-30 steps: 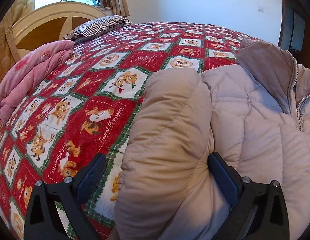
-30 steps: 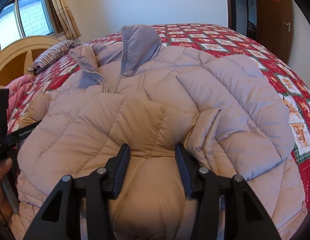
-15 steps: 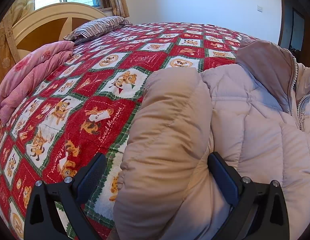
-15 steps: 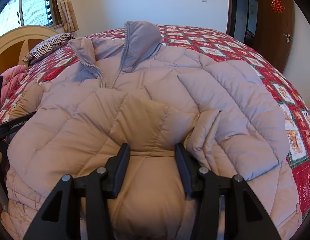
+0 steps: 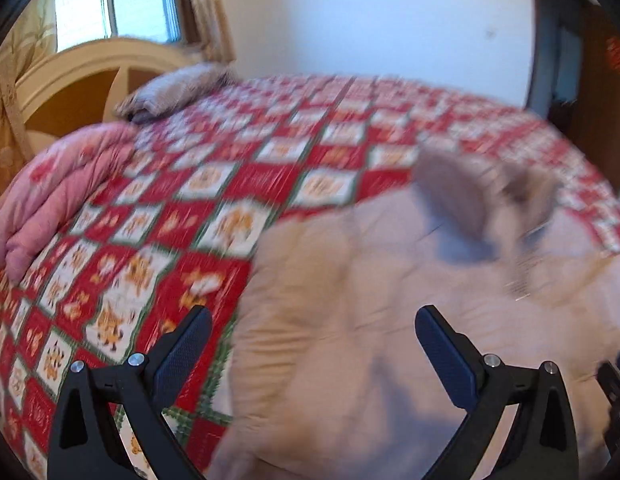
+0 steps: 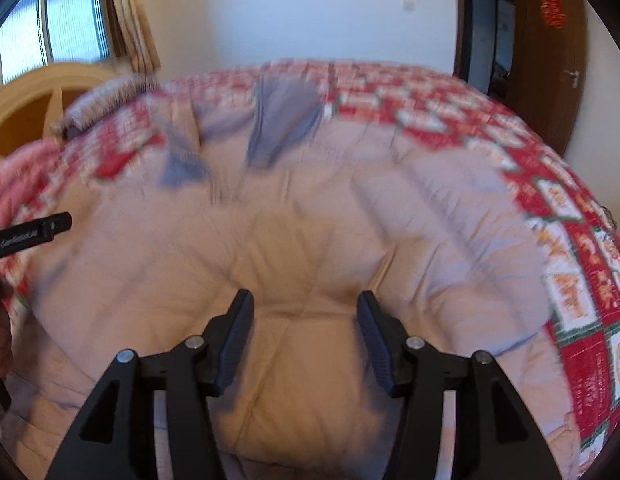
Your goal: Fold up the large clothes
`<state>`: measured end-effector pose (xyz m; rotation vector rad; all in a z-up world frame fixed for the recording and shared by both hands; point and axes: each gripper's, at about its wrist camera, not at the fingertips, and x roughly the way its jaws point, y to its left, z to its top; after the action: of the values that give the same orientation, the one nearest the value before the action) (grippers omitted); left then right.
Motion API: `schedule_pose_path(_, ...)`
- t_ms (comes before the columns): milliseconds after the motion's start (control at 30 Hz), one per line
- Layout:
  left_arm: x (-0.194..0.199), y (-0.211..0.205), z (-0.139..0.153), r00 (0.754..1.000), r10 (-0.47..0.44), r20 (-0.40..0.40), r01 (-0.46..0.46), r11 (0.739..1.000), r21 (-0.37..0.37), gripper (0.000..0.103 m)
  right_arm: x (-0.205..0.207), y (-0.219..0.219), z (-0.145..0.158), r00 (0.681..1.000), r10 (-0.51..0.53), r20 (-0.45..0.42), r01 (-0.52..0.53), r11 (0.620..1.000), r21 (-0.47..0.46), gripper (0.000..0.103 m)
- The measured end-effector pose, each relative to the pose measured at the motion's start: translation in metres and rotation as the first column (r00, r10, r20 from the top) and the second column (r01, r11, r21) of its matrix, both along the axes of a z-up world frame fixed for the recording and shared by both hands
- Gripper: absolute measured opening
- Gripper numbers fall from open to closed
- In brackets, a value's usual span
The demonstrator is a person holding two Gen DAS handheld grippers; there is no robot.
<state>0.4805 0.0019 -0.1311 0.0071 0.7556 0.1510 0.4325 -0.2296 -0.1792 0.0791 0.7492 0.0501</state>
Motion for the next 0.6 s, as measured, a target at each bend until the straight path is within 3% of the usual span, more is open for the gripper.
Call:
schedule_pose_path(100,0.002,-0.035,-0.002,0.997,-0.077,0.003,0.076,0.996,0.056,0.102,0.002,-0.005,0.017,0.998,-0.023,0.063,0.024,1.0,-0.006,0.057)
schedule_pose_path(167,0.007,-0.053,-0.019,0.996,-0.085,-0.032,0.088,0.99,0.112,0.102,0.013,-0.005,0.016,0.999,-0.021,0.046,0.022,1.0,-0.021,0.053)
schedule_pose_path(267,0.016,-0.064,-0.054,0.992,-0.078,-0.102,0.092,0.986,0.141,0.102,0.027,-0.006,0.002,1.0,-0.015,-0.002,0.015,0.999,-0.049,0.045)
schedule_pose_path(433,0.017,-0.056,-0.073,0.993,-0.082,-0.083,0.087,0.994,0.061,0.102,0.03,-0.012,-0.029,0.999,0.008,-0.047,-0.011,0.998,-0.059,0.041)
schedule_pose_path(600,0.018,-0.06,-0.079,0.994,-0.074,-0.079,0.08,0.994,0.077,0.102,0.029,-0.009,-0.033,0.998,0.013,-0.057,-0.018,0.997,-0.079,0.041)
